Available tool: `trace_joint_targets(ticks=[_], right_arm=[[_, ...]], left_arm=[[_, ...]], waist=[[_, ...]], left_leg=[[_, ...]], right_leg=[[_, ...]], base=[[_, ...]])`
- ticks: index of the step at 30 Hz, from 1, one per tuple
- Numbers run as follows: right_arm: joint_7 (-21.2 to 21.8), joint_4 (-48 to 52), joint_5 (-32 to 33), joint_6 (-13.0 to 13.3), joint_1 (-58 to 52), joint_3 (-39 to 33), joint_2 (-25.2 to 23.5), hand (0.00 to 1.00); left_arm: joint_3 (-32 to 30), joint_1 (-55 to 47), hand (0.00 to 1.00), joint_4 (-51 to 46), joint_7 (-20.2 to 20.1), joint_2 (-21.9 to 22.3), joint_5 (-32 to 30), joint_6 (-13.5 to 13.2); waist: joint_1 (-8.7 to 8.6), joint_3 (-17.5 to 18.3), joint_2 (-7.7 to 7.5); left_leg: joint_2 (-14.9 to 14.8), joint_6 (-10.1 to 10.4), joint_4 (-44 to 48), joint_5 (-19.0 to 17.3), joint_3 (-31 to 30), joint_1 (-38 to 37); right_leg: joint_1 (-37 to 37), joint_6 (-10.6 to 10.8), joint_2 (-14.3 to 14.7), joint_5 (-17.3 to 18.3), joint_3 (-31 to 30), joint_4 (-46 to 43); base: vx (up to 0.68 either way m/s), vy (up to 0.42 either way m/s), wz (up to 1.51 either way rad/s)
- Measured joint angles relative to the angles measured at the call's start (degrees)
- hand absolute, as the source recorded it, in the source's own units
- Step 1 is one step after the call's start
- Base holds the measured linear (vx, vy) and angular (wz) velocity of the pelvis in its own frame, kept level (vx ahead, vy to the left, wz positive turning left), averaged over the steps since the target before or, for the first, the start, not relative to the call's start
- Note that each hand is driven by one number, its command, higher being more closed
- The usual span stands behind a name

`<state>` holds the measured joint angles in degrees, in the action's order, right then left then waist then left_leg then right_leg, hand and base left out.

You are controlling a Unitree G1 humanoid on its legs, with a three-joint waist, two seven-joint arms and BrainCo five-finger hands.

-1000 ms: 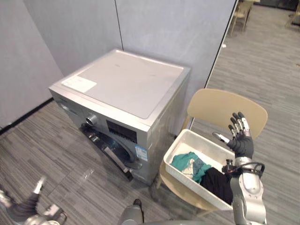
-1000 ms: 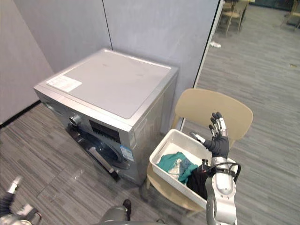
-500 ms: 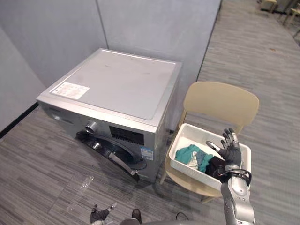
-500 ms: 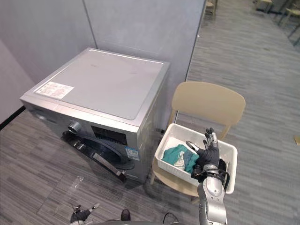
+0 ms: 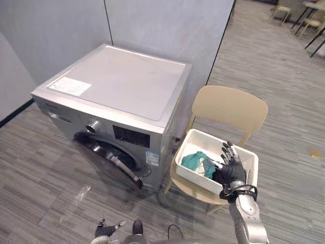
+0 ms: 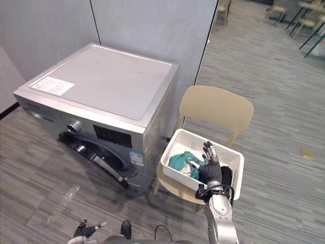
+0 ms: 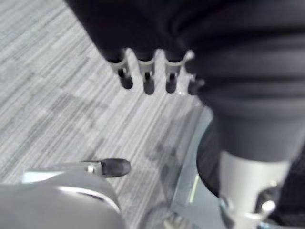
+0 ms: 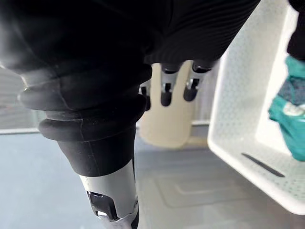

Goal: Pick up the laundry basket with both hands and put the clothes into the washing machine.

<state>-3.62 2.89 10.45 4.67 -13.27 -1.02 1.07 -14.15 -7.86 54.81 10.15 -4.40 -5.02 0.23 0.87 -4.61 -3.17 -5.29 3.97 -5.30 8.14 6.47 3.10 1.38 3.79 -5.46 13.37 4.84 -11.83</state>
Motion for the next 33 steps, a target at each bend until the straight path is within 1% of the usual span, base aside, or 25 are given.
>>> trace_joint_targets(ticks=[1, 2, 3, 4, 5, 6, 7, 8, 9, 10, 11, 12, 13, 15, 17, 18, 19, 20, 21, 22, 24, 25, 27, 30, 33], right_arm=[[0.01, -0.5, 0.38, -0.05, -0.02, 0.38, 0.1, 0.0], [0.01, -0.81, 0.44, -0.05, -0.03, 0.85, 0.28, 0.0], [0.31, -1.51, 1.0, 0.03, 0.13, 2.05, 0.58, 0.0], [0.59, -2.0, 1.59, 0.01, 0.13, 2.19, 0.75, 0.0], [0.7, -2.03, 1.81, 0.01, 0.21, 2.51, 0.64, 0.0], [0.72, -2.03, 1.82, 0.0, 0.36, 2.73, 0.64, 0.0], [0.76, -2.02, 1.93, 0.01, 0.59, 2.89, 0.64, 0.0], [0.75, -1.99, 1.94, 0.01, 0.48, 2.92, 0.88, 0.0], [0.57, -1.98, 1.9, -0.03, 0.25, 3.41, 1.54, 0.0], [0.5, -1.98, 1.84, -0.02, 0.27, 3.81, 2.01, 0.0], [0.51, -1.65, 1.61, 0.05, 0.87, 4.46, 2.75, 0.0], [0.43, -1.73, 1.38, 0.0, 1.02, 4.43, 2.88, 0.0], [0.04, -1.92, 1.16, -0.02, 1.15, 4.49, 2.86, 0.0], [-0.14, -2.06, 1.0, -0.02, 1.21, 4.78, 3.02, 0.0], [-0.13, -2.1, 0.57, -0.01, 1.78, 5.65, 3.71, 0.0], [-0.07, -2.43, -0.01, -0.11, 1.99, 5.65, 3.8, 0.0], [0.1, -4.41, -0.56, -0.14, 2.84, 5.98, 3.21, 0.0], [0.09, -5.45, -0.75, -0.47, 2.89, 6.12, 2.25, 0.0], [0.53, -6.53, -1.73, -1.19, 2.79, 7.04, 1.21, 0.0], [1.22, -6.73, -2.44, -1.32, 2.69, 8.67, 0.53, 0.0], [2.13, -6.84, -2.88, -1.31, 3.18, 10.52, 0.41, 0.0], [2.79, -7.92, -3.19, -1.25, 4.29, 11.21, 0.41, 0.0], [2.98, -10.73, -3.61, -1.18, 5.79, 11.93, 0.44, 0.0], [3.89, -16.27, -5.64, -1.62, 8.19, 13.5, 1.01, 0.0], [4.08, -20.32, -7.76, -2.91, 9.87, 15.44, 2.43, 0.0]], left_arm=[[-0.02, -0.26, 0.0, 0.05, 0.18, 0.52, 0.43, 0.1], [-0.02, -0.7, 0.0, 0.02, 0.26, 0.67, 0.52, 0.13], [0.01, -1.21, 0.0, -0.01, 0.73, 0.73, 1.25, 0.1], [0.17, -1.23, 0.0, -0.56, 1.1, 0.63, 1.82, 0.08], [0.32, -1.18, 0.0, -1.53, 1.11, 0.6, 2.08, -0.01], [0.51, -1.13, 0.0, -2.08, 1.11, 0.56, 2.09, -0.09], [0.75, -0.84, 0.0, -2.87, 1.11, 0.41, 2.07, -0.15], [0.79, -0.73, 0.0, -4.02, 1.14, 0.47, 2.06, -0.29], [0.7, -1.11, 0.0, -5.04, 1.27, 0.6, 1.98, -0.53], [0.7, -1.34, 0.0, -5.49, 1.42, 0.61, 1.97, -0.57], [0.53, -1.13, 0.0, -6.43, 2.17, 0.92, 2.12, -0.62], [0.52, -1.24, 0.0, -6.45, 2.6, 1.24, 2.12, -0.62], [0.3, -1.81, 0.0, -6.51, 3.05, 1.52, 2.12, -0.63], [0.43, -2.63, 0.0, -6.87, 3.83, 1.58, 2.11, -0.61], [0.69, -3.46, 0.0, -7.05, 3.87, 2.55, 2.12, -0.57], [1.0, -3.26, 0.0, -7.05, 3.87, 3.32, 2.11, -0.59], [1.66, -2.74, 0.0, -6.8, 3.7, 2.89, 2.1, -0.64], [2.36, -2.04, 0.0, -6.22, 3.74, 1.92, 2.08, -0.6], [3.55, -2.04, 0.0, -5.68, 3.44, 0.54, 1.5, -0.55], [4.86, -2.31, 0.0, -5.61, 3.41, -0.13, 0.8, -0.49], [5.33, -2.25, 0.0, -5.45, 2.43, -0.81, 0.13, -0.56], [5.78, -2.16, 0.0, -5.41, 2.28, -1.02, -0.27, -0.68], [6.42, -2.19, 0.0, -4.46, 2.2, -1.43, -0.66, -0.78], [7.03, -1.76, 0.0, -3.0, 2.05, -1.47, -1.26, -0.75], [7.35, -0.79, 0.0, -2.96, 1.06, -1.22, -1.92, -0.72]], waist=[[0.05, 0.04, 0.66], [0.13, 0.23, 0.67], [0.2, 0.65, 1.25], [0.19, 0.51, 1.04], [0.42, 0.13, 0.95], [0.57, -0.25, 1.01], [0.43, -1.28, 0.94], [0.27, -2.58, 0.99], [0.39, -3.31, 0.79], [0.43, -3.33, 0.68], [1.53, -3.58, 0.53], [1.92, -3.46, 1.06], [1.83, -3.42, 1.49], [1.37, -3.16, 1.9], [1.22, -2.07, 3.7], [0.88, -1.19, 5.25], [-0.19, -1.16, 4.36], [-0.18, -1.04, 2.98], [0.19, -0.49, 2.18], [0.14, 0.57, 0.66], [0.38, 1.57, 0.16], [0.29, 1.86, 0.31], [0.37, 2.32, 0.45], [0.61, 2.64, 0.15], [1.51, 2.17, 0.78]], left_leg=[[-0.57, 0.52, 0.0, 0.48, 0.13, -0.3], [-0.74, 0.52, 0.01, 0.47, 0.25, -0.31], [-0.92, 0.78, 0.51, 0.23, 0.41, -0.02], [-1.14, 1.33, 4.56, -1.42, 0.13, 2.17], [-1.61, 1.31, 9.6, -3.7, -0.17, 4.74], [-1.9, 1.15, 13.32, -4.9, -0.26, 6.44], [-2.07, 0.97, 18.72, -5.59, 0.0, 8.92], [-2.56, 0.86, 24.68, -5.52, 1.98, 10.89], [-2.72, -0.93, 27.19, -4.41, 3.72, 11.03], [-2.36, -1.75, 27.17, -3.46, 4.13, 11.08], [-3.56, -3.17, 31.12, -5.52, 4.92, 12.31], [-4.6, -3.53, 33.24, -6.77, 4.73, 12.69], [-6.23, -2.8, 34.28, -8.78, 4.17, 12.48], [-7.99, -2.48, 30.68, -8.71, 1.42, 9.99], [-9.29, 0.17, 22.79, -7.47, -2.27, 6.84], [-9.15, 4.67, 17.95, -10.14, -3.19, 4.49], [-7.72, 6.32, 14.69, -11.26, -2.73, 3.4], [-6.2, 5.6, 13.63, -10.1, -2.55, 2.91], [-4.04, 4.98, 11.35, -9.55, -2.41, 1.54], [-2.1, 4.07, 9.6, -8.92, -2.23, 0.13], [-0.37, 3.14, 7.7, -8.27, -1.91, -1.22], [0.26, 2.65, 7.02, -7.9, -1.78, -1.3], [0.57, 2.27, 5.83, -7.18, -1.46, -1.31], [0.84, 2.1, 1.66, -4.2, -0.79, -1.18], [1.19, 2.0, -0.07, -2.17, -0.94, 0.44]], right_leg=[[0.49, -0.16, 0.56, -0.43, -0.28, 0.91], [0.62, -0.27, 0.78, -0.72, -0.45, 1.46], [0.75, -0.4, 0.98, -0.91, -0.7, 2.09], [0.5, -0.46, 0.96, -0.86, -0.49, 1.89], [0.4, -0.5, 1.07, -0.86, -0.12, 1.68], [0.57, -0.55, 1.17, -0.88, 0.0, 1.52], [1.64, -0.61, 1.05, -0.92, 0.56, 1.38], [3.4, -0.69, 0.28, -0.96, 1.81, 1.21], [4.67, -1.39, -0.75, -0.49, 2.48, 1.14], [4.73, -1.8, -1.5, -0.19, 2.58, 1.08], [3.75, -1.78, -2.39, -0.2, 2.34, 0.72], [3.24, -1.77, -2.45, -0.2, 1.81, 0.33], [2.96, -1.75, -2.99, -0.21, 1.2, 0.09], [2.39, -1.07, -3.8, -0.6, 0.28, 0.06], [1.25, 0.51, -3.6, -1.35, -0.06, 0.87], [1.31, 1.96, -3.78, -1.99, 0.45, 1.89], [2.36, 3.54, -4.94, -2.9, 2.15, 3.14], [2.7, 4.49, -6.14, -3.78, 2.83, 3.57], [3.43, 5.64, -7.76, -5.05, 3.15, 4.31], [3.9, 6.57, -9.65, -5.66, 3.01, 4.65], [4.48, 6.85, -11.1, -7.04, 2.95, 5.15], [4.18, 7.38, -11.35, -8.13, 2.96, 5.34], [3.3, 7.33, -11.61, -8.89, 2.85, 5.79], [0.93, 7.5, -11.69, -8.91, 2.93, 6.31], [-0.83, 9.22, -12.0, -7.5, 3.14, 7.25]], base=[[0.0, -0.067, -0.07], [0.04, -0.069, -0.19], [0.06, -0.046, -0.06], [0.06, -0.041, 0.01], [0.05, -0.03, 0.09], [0.05, -0.018, 0.16], [0.06, -0.021, 0.35], [0.02, 0.015, 0.45], [-0.01, 0.016, 0.37], [-0.07, 0.029, 0.0], [-0.06, 0.02, -0.23], [-0.04, 0.06, -0.36], [0.0, 0.074, -0.22], [0.07, 0.157, -0.2], [0.11, 0.264, -0.08], [0.08, 0.353, 0.41], [0.08, 0.347, 0.5], [0.08, 0.297, 0.49], [0.09, 0.243, 0.28], [0.09, 0.215, 0.2], [0.07, 0.179, 0.08], [0.04, 0.137, -0.02], [-0.03, 0.063, -0.16], [-0.09, -0.015, -0.17], [-0.14, -0.057, 0.05]])
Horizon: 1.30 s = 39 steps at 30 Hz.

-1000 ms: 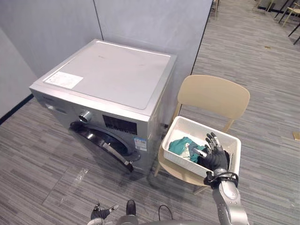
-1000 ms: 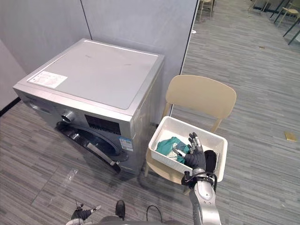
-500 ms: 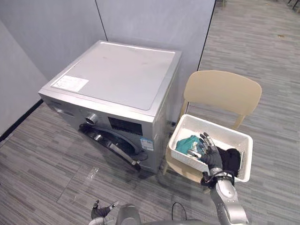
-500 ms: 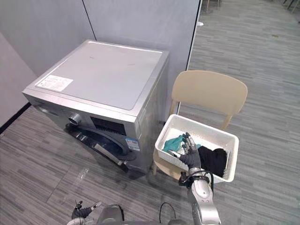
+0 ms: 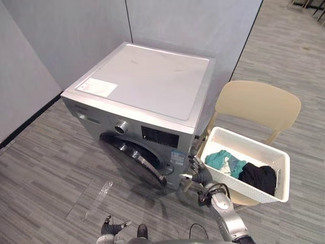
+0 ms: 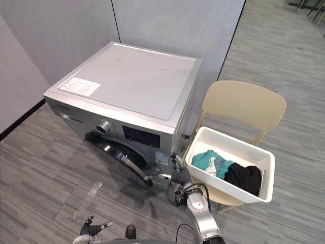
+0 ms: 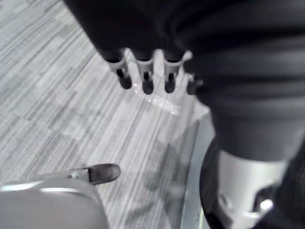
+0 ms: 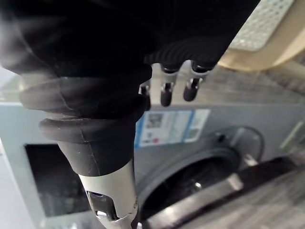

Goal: Pick up the laundry basket with both hands and put the clothes into the washing machine.

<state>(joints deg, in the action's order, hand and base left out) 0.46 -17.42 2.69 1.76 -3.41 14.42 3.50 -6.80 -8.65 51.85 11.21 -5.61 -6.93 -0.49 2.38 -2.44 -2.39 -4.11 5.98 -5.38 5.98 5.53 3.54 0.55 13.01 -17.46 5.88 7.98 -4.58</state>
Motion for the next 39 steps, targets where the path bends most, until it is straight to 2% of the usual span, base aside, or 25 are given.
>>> trace_joint_targets(ticks=[1, 5, 7, 10, 12, 13, 15, 18, 21, 23, 26, 29, 32, 34, 37, 39], right_arm=[[0.72, -1.7, -0.14, -0.29, 0.75, 0.41, 0.87, 0.0], [1.06, -5.45, -0.65, -0.74, 4.23, 3.84, 1.36, 0.0], [1.15, -7.23, -0.66, -0.75, 8.09, 7.13, 0.79, 0.0], [1.83, -12.45, -0.58, -0.75, 15.85, 9.48, -1.87, 0.0], [1.83, -16.17, -0.51, -0.76, 21.31, 10.43, -3.29, 0.0], [1.44, -18.3, -0.39, -0.8, 25.04, 10.97, -3.79, 0.0], [0.37, -20.53, 0.51, -0.82, 29.93, 10.91, -4.33, 0.0], [-1.62, -23.32, 1.33, -0.83, 36.53, 9.73, -4.18, 0.0], [-3.24, -28.61, 1.51, -1.0, 45.75, 4.28, -2.28, 0.0], [-5.62, -30.88, 2.55, -1.04, 51.5, -0.6, -1.23, 0.0], [-8.62, -31.18, 3.2, -1.13, 55.33, -4.25, 0.18, 0.0], [-10.55, -30.2, 3.96, -1.14, 54.87, -4.03, 0.08, 0.0], [-10.46, -22.89, 4.63, -1.07, 49.13, 2.84, -2.19, 0.0], [-9.08, -17.86, 4.69, -0.96, 43.56, 11.64, -4.33, 0.0], [-5.6, -14.8, 5.23, -0.93, 36.84, 19.29, -6.65, 0.0], [-3.91, -12.4, 6.0, -0.87, 33.9, 21.48, -7.05, 0.0]], left_arm=[[-0.01, 0.29, 0.0, -0.02, 0.01, 0.59, -0.28, -0.03], [0.03, 0.36, 0.0, -0.34, -0.04, 1.1, -0.3, -0.13], [-0.02, 1.65, 0.0, -1.06, -0.02, 0.77, -0.24, -0.23], [-0.06, 3.6, 0.0, -3.04, 0.01, -0.26, -0.13, -0.54], [0.19, 5.66, 0.0, -3.56, 0.06, -0.2, 0.2, -0.55], [0.44, 6.24, 0.0, -4.59, 0.09, -0.19, 0.33, -0.54], [0.95, 7.35, 0.0, -6.05, 0.37, 0.11, 1.11, -0.67], [2.42, 7.6, 0.0, -8.36, 0.73, 0.35, 2.16, -1.05], [3.0, 8.04, 0.0, -10.83, 1.7, 1.51, 3.0, -1.36], [4.08, 9.12, 0.0, -11.45, 2.62, 0.87, 4.51, -1.83], [5.01, 10.94, 0.0, -11.52, 3.13, 0.82, 5.38, -2.08], [6.16, 12.16, 0.0, -11.5, 4.01, 0.91, 6.37, -2.23], [6.29, 12.19, 0.0, -11.45, 4.3, 0.93, 6.47, -2.21], [6.24, 12.19, 0.0, -11.45, 4.5, 0.94, 6.44, -2.18], [6.21, 12.19, 0.0, -11.45, 5.12, 1.01, 6.32, -2.19], [6.18, 12.18, 0.0, -11.3, 5.29, 1.0, 6.23, -2.12]], waist=[[0.02, -0.52, 0.87], [0.19, -1.26, 1.32], [1.53, -2.61, 0.82], [2.44, -6.78, -1.59], [3.55, -9.54, -2.42], [4.25, -10.66, -2.34], [5.11, -13.04, -1.92], [5.43, -15.4, -0.59], [6.37, -18.56, 1.67], [6.56, -21.31, 2.24], [6.89, -23.02, 2.43], [7.84, -23.27, 2.29], [7.95, -23.32, 2.18], [7.82, -23.36, 2.06], [7.6, -23.3, 1.9], [7.39, -23.3, 1.88]], left_leg=[[-0.22, 0.04, -0.02, 0.58, -0.91, 0.47], [-0.88, 0.17, -0.06, 1.54, -2.45, 2.81], [-1.07, 0.17, -0.01, 2.01, -3.75, 4.73], [-0.85, 0.02, 0.88, 2.91, -5.04, 7.19], [-0.69, -0.14, 3.45, 3.05, -5.99, 9.5], [-0.61, -0.19, 4.83, 2.98, -6.91, 11.24], [-0.56, -0.19, 6.08, 2.95, -7.6, 12.39], [-0.97, -0.15, 7.57, 2.9, -9.01, 14.42], [-1.53, -0.06, 8.59, 2.61, -9.91, 16.72], [-2.0, 0.04, 9.74, 2.72, -10.22, 18.13], [-2.0, 0.0, 9.92, 3.09, -10.33, 19.44], [-1.99, 0.0, 10.43, 3.09, -10.36, 20.77], [-1.89, -0.18, 10.55, 3.34, -10.89, 21.07], [-1.91, -0.2, 10.59, 3.66, -11.14, 21.07], [-1.93, -0.1, 11.29, 3.58, -11.7, 21.0], [-1.97, -0.05, 11.25, 3.52, -11.74, 20.6]], right_leg=[[-0.04, 0.12, 0.27, 0.2, 0.74, -0.21], [-1.19, 0.01, 1.09, 0.48, 2.54, -0.67], [-2.69, -0.39, 1.48, 0.47, 3.2, -1.24], [-2.9, -0.48, 1.56, -0.65, 4.7, -1.13], [-3.36, -0.91, 1.62, -1.58, 4.77, -1.17], [-4.02, -1.07, 1.8, -1.96, 4.87, -1.2], [-4.01, -1.1, 1.96, -1.98, 5.29, -1.24], [-4.62, -1.16, 2.65, -1.98, 6.03, -1.77], [-6.9, -1.5, 3.3, -1.76, 6.1, -3.64], [-8.32, -2.01, 3.68, -1.41, 6.25, -5.23], [-9.19, -2.01, 3.67, -1.42, 6.48, -5.59], [-9.88, -2.03, 3.64, -1.44, 6.67, -5.52], [-9.51, -2.03, 3.46, -1.42, 7.73, -5.27], [-9.26, -1.85, 3.51, -1.27, 7.9, -5.25], [-8.43, -1.97, 3.77, -0.89, 8.6, -5.29], [-8.04, -2.08, 3.89, -0.76, 8.68, -5.29]], base=[[-0.17, -0.046, 0.33], [-0.11, -0.015, 0.24], [-0.09, 0.001, 0.24], [-0.04, 0.013, 0.28], [-0.02, 0.026, 0.31], [-0.03, 0.023, 0.28], [-0.06, 0.011, 0.25], [-0.09, 0.007, 0.17], [-0.14, 0.024, 0.06], [-0.15, 0.023, 0.03], [-0.1, 0.022, 0.11], [-0.03, 0.014, 0.1], [0.04, -0.021, 0.11], [0.07, -0.033, 0.07], [0.06, -0.041, 0.11], [0.0, 0.0, 0.0]])
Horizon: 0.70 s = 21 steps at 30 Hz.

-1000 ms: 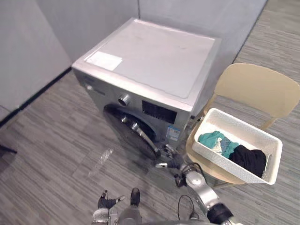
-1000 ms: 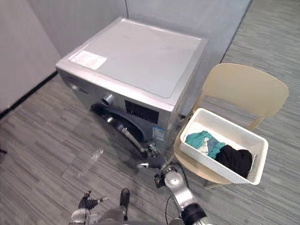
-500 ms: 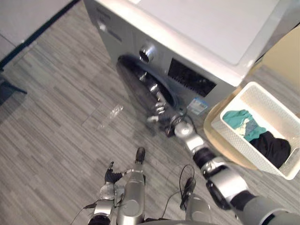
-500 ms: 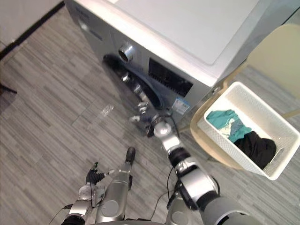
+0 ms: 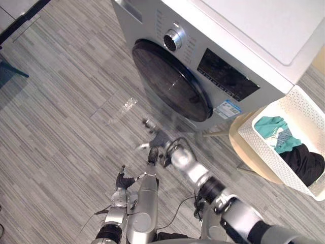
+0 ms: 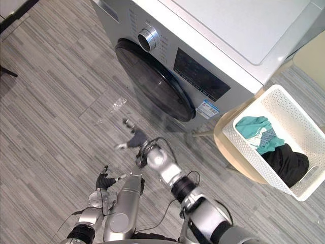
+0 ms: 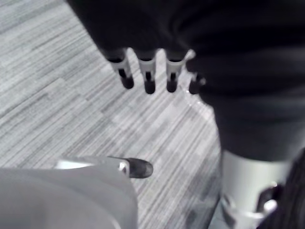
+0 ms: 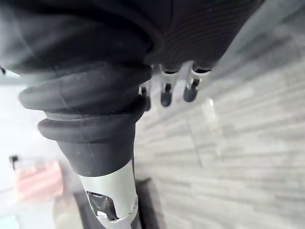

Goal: Pick up the laundry basket with both hands and put the clothes into the washing machine.

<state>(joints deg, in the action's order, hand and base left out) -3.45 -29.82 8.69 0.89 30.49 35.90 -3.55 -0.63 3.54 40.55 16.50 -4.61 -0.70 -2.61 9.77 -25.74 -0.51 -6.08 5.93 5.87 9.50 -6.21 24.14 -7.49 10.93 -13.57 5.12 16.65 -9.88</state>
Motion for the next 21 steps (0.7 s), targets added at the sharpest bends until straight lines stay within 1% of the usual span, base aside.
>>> trace_joint_targets(ticks=[3, 4, 6, 8, 9, 11, 13, 15, 17, 18, 20, 21], right_arm=[[1.45, 5.37, 1.01, 0.59, -3.85, 0.76, 0.18, 0.0], [1.65, 7.4, 1.46, 1.02, -5.08, 0.72, 0.51, 0.0], [2.33, 9.32, 1.46, 1.56, -6.68, 0.59, 1.67, 0.0], [2.39, 10.93, 1.42, 1.65, -8.78, 0.23, 2.78, 0.0], [2.4, 11.2, 1.42, 1.89, -9.52, -0.45, 2.97, 0.0], [2.19, 11.76, 1.35, 2.01, -11.82, -2.32, 3.45, 0.0], [2.09, 14.57, 1.11, 2.0, -14.38, -4.67, 4.99, 0.0], [1.58, 18.71, 0.54, 2.09, -17.0, -6.89, 6.23, 0.0], [0.71, 21.09, -0.54, 2.32, -19.77, -9.17, 6.57, 0.0], [0.5, 23.05, -1.29, 2.39, -21.54, -10.24, 7.12, 0.0], [0.12, 26.72, -2.36, 2.79, -25.38, -11.46, 8.02, 0.0], [0.0, 27.88, -3.19, 3.09, -27.35, -12.16, 8.55, 0.0]], left_arm=[[-0.07, -0.19, 0.0, 0.52, 0.03, -0.05, -0.16, 0.22], [-0.11, -0.22, 0.0, 1.04, 0.02, -0.17, -0.25, 0.3], [-0.15, -0.26, 0.0, 1.79, 0.01, -0.25, -0.45, 0.3], [-0.13, -0.41, 0.0, 2.16, 0.01, -0.9, -0.68, 0.32], [-0.07, -0.53, 0.0, 2.22, 0.01, -1.13, -0.76, 0.38], [0.1, -0.74, 0.0, 2.23, -0.05, -1.19, -1.23, 0.73], [0.04, -0.81, 0.0, 2.24, -0.16, -1.13, -1.25, 0.84], [0.02, -0.86, 0.0, 2.75, -0.16, -1.14, -1.5, 1.05], [-0.04, -1.02, 0.0, 3.82, -0.15, -1.14, -1.65, 1.17], [-0.03, -1.38, 0.0, 4.13, -0.15, -1.15, -1.93, 1.21], [0.0, -1.9, 0.0, 4.46, -0.18, -1.12, -2.71, 1.37], [0.0, -2.35, 0.0, 4.46, -0.18, -1.14, -2.92, 1.51]], waist=[[-0.91, 0.35, -0.62], [-1.35, 0.64, -1.14], [-1.57, 1.25, -2.19], [-2.4, 2.25, -3.84], [-2.67, 2.67, -4.43], [-2.88, 3.36, -5.04], [-2.84, 3.8, -5.36], [-2.98, 4.37, -5.56], [-3.69, 5.35, -5.68], [-4.3, 5.62, -5.72], [-4.77, 6.9, -5.77], [-5.38, 7.53, -5.76]], left_leg=[[-0.07, 0.21, -0.36, -0.23, 0.44, -0.8], [-0.13, 0.11, -1.27, -0.39, 0.87, -1.51], [-0.36, 0.11, -1.96, -0.38, 1.9, -2.49], [-0.77, 0.13, -2.19, -0.37, 2.74, -2.73], [-0.94, 0.22, -2.62, -0.3, 3.17, -2.71], [-0.96, 0.52, -3.43, -0.07, 3.47, -2.86], [-0.98, 0.59, -3.6, 0.0, 3.82, -2.89], [-1.01, 0.68, -3.65, 0.18, 4.09, -3.03], [-0.96, 0.46, -3.77, 0.34, 4.61, -3.51], [-0.89, 0.46, -3.87, 0.33, 4.85, -4.32], [-0.94, 0.47, -3.95, 0.28, 5.05, -4.55], [-1.03, 0.48, -4.07, 0.27, 5.08, -4.58]], right_leg=[[0.28, 0.07, 0.02, 0.2, -0.32, -0.16], [0.2, -0.14, 0.0, 0.45, -0.71, -0.31], [0.16, -0.26, -0.1, 0.58, -1.51, -0.31], [-0.62, -0.28, 0.03, 0.57, -2.63, -0.3], [-1.03, -0.3, 0.09, 0.55, -2.93, -0.26], [-1.38, -0.37, 0.1, 0.5, -3.22, -0.1], [-1.64, -0.34, 0.07, 0.45, -3.64, -0.07], [-1.62, 0.21, 0.09, 0.13, -3.91, -0.05], [-1.49, 0.26, -0.1, 0.08, -4.18, -0.01], [-0.74, 0.27, -0.2, 0.09, -4.27, 0.16], [-0.72, 0.29, -0.21, 0.11, -4.44, 0.4], [-0.64, 0.28, -0.11, 0.11, -4.46, 0.68]], base=[[-0.03, -0.006, -0.07], [-0.04, 0.002, -0.15], [-0.06, -0.003, -0.22], [-0.06, -0.018, -0.25], [-0.04, -0.025, -0.17], [0.0, -0.028, -0.08], [0.03, -0.028, -0.08], [0.06, -0.035, -0.06], [0.07, -0.03, -0.07], [0.07, -0.027, -0.1], [0.06, -0.031, -0.08], [0.04, -0.032, -0.06]])
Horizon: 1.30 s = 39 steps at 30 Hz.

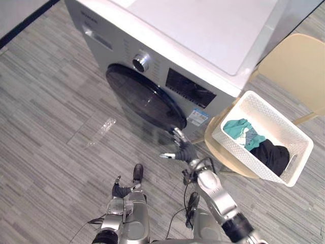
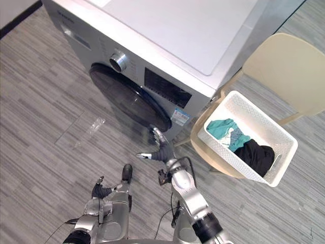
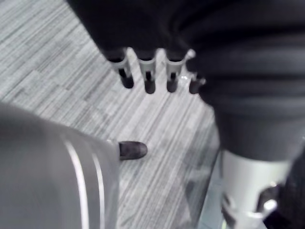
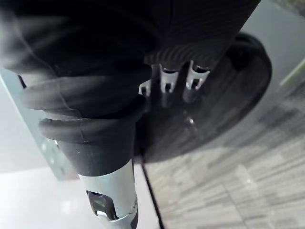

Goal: Pick up the laundry basket with both hands and put the clothes into the washing machine.

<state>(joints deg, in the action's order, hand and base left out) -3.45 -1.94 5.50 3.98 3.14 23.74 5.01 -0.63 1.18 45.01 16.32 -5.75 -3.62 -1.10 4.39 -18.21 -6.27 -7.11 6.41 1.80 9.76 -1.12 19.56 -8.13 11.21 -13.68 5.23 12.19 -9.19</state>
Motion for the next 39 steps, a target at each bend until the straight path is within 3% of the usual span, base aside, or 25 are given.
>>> trace_joint_targets(ticks=[6, 10, 16, 18, 21, 25, 30, 31, 36, 37, 38, 39], right_arm=[[-0.94, 0.61, -4.18, -0.02, -3.42, -1.93, 0.34, 0.0], [-4.23, 0.55, -8.19, -0.09, -2.06, -4.89, -0.74, 0.0], [-10.67, -6.32, -10.74, -0.94, 8.87, -8.31, -3.8, 0.0], [-11.94, -8.52, -11.33, -1.33, 12.74, -8.92, -4.61, 0.0], [-14.62, -11.46, -12.67, -3.12, 19.02, -12.63, -4.73, 0.0], [-17.43, -16.27, -14.15, -5.29, 28.99, -18.87, -4.39, 0.0], [-18.15, -23.8, -15.35, -7.88, 38.88, -19.58, -4.64, 0.0], [-21.12, -24.35, -16.12, -7.56, 39.78, -19.87, -5.13, 0.0], [-26.45, -26.72, -17.63, -6.48, 45.48, -22.72, -5.99, 0.0], [-27.24, -27.93, -17.97, -6.28, 47.32, -24.23, -6.08, 0.0], [-27.9, -28.84, -18.05, -5.96, 49.78, -26.29, -5.5, 0.0], [-27.46, -29.74, -17.88, -6.06, 51.82, -26.55, -4.36, 0.0]], left_arm=[[0.0, -0.27, 0.0, 0.01, 0.02, -0.07, -0.66, 0.18], [0.06, -0.23, 0.0, -0.23, 0.3, -0.04, -1.51, 0.49], [0.77, -0.08, 0.0, -1.86, 1.66, 0.09, -1.68, 0.75], [1.08, 0.1, 0.0, -2.86, 1.81, 0.46, -1.67, 0.75], [1.06, 0.57, 0.0, -5.44, 2.97, 1.89, -1.59, 0.72], [1.01, 1.38, 0.0, -7.74, 3.94, 2.09, -1.42, 0.73], [1.15, 3.06, 0.0, -11.76, 5.02, 2.28, -0.38, 0.41], [1.1, 3.8, 0.0, -12.02, 5.25, 2.24, -0.13, 0.34], [3.01, 5.78, 0.0, -14.47, 6.26, 2.24, 0.76, -0.4], [3.87, 6.52, 0.0, -14.6, 6.26, 2.22, 0.76, -0.52], [4.7, 8.49, 0.0, -14.62, 6.3, 2.45, 0.79, -0.55], [4.7, 9.2, 0.0, -14.56, 6.36, 3.56, 0.81, -0.57]], waist=[[-0.51, 0.26, 0.0], [-0.39, 0.25, 0.02], [-0.07, 0.05, 0.32], [0.02, -0.79, 1.09], [1.61, -2.33, 3.35], [2.71, -5.23, 4.24], [3.39, -7.55, 5.75], [4.21, -7.95, 6.23], [4.11, -8.98, 8.11], [4.1, -9.15, 8.43], [3.16, -9.45, 7.01], [3.82, -10.15, 7.5]], left_leg=[[-1.02, 0.41, -0.03, -0.31, 1.2, -0.43], [-1.02, 0.42, 0.02, -0.32, 1.21, 0.18], [-0.88, 0.39, 1.26, -0.29, 0.8, 2.56], [-0.84, 0.38, 1.56, -0.28, 0.41, 3.0], [-0.81, 0.13, 2.57, -0.44, -0.25, 4.64], [-0.8, -0.05, 3.1, -0.15, -0.56, 7.0], [-0.66, -0.26, 3.07, 0.92, -2.03, 11.21], [-0.76, -0.24, 3.05, 1.18, -2.24, 12.1], [-0.93, -0.26, 1.8, 1.36, -3.51, 15.69], [-0.67, 2.49, 0.98, -0.69, -3.02, 16.44], [1.8, 0.65, 10.16, -1.37, -2.83, 20.77], [2.48, -2.38, 22.57, -4.51, -3.69, 23.45]], right_leg=[[-0.37, -0.27, 0.81, -0.2, -1.36, 0.31], [-1.23, -0.44, 0.78, -0.3, -1.54, 0.13], [-3.15, -0.49, 0.67, -0.73, -1.56, -0.73], [-3.22, -0.5, 0.7, -0.74, -1.33, -0.88], [-4.39, -0.52, 0.77, -0.7, -1.03, -1.69], [-6.77, -0.37, 0.73, -0.78, -0.9, -2.84], [-9.93, -0.17, 0.87, -1.68, 0.37, -2.52], [-10.49, -0.27, 1.11, -2.18, 0.5, -2.06], [-12.5, 0.08, 1.69, -4.64, 1.99, 1.09], [-12.88, -0.17, 1.33, -5.03, 2.06, 2.34], [-13.76, -0.33, -1.28, -5.4, 2.37, 4.97], [-14.29, 0.48, -1.51, -5.36, 2.08, 5.88]], base=[[-0.02, -0.018, -0.11], [-0.05, 0.0, -0.02], [-0.02, -0.004, 0.02], [-0.02, -0.011, 0.07], [-0.03, -0.007, 0.06], [-0.03, -0.007, 0.02], [-0.01, -0.008, 0.12], [0.0, 0.0, 0.0], [-0.07, 0.024, 0.04], [-0.17, 0.146, 0.34], [-0.16, 0.166, 0.15], [-0.12, 0.179, -0.32]])
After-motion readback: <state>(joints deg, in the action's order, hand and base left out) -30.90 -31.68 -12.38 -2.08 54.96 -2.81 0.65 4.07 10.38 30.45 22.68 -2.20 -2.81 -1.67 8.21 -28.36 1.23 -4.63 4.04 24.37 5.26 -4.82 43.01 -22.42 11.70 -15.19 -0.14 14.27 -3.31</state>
